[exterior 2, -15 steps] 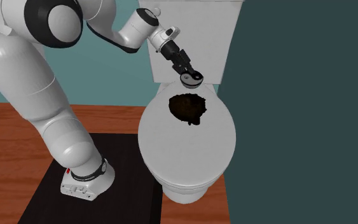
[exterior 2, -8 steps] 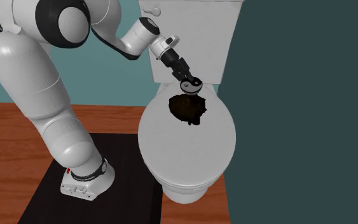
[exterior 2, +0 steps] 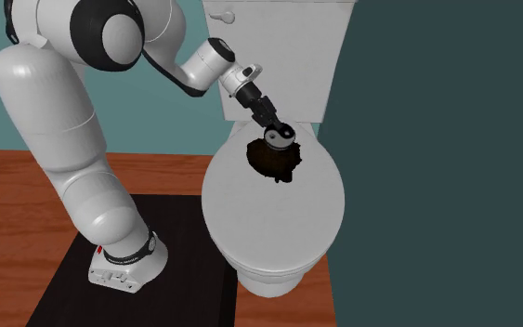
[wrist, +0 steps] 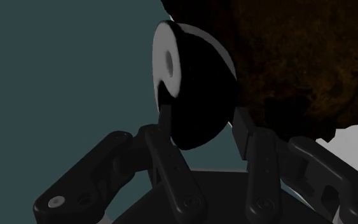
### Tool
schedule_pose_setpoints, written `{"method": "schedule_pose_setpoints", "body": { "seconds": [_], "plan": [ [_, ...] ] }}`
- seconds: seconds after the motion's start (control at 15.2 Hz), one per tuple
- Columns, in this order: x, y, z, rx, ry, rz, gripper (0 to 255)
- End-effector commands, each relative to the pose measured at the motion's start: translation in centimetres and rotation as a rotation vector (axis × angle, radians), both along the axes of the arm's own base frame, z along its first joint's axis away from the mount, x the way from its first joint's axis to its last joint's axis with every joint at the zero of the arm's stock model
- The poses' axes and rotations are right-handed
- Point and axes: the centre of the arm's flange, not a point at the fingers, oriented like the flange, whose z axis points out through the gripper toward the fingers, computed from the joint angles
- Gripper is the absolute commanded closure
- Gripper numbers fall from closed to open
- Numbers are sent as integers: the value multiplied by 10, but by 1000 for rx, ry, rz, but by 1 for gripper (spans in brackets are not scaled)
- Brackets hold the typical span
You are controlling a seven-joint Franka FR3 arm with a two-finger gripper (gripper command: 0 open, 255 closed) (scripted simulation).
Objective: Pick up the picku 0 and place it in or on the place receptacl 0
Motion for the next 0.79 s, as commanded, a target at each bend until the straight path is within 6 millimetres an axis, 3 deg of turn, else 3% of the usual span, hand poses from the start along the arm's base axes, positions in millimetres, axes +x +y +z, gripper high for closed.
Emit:
{"method": "schedule_pose_setpoints", "body": {
  "seconds": [0.0,0.33,0.4,0.73],
  "plan": [
    [0,0,-2,0,0,0,255],
    [0,0,-2,0,0,0,255],
    [0,0,-2,0,0,0,0],
    [0,0,-2,0,0,0,0]
  ]
}}
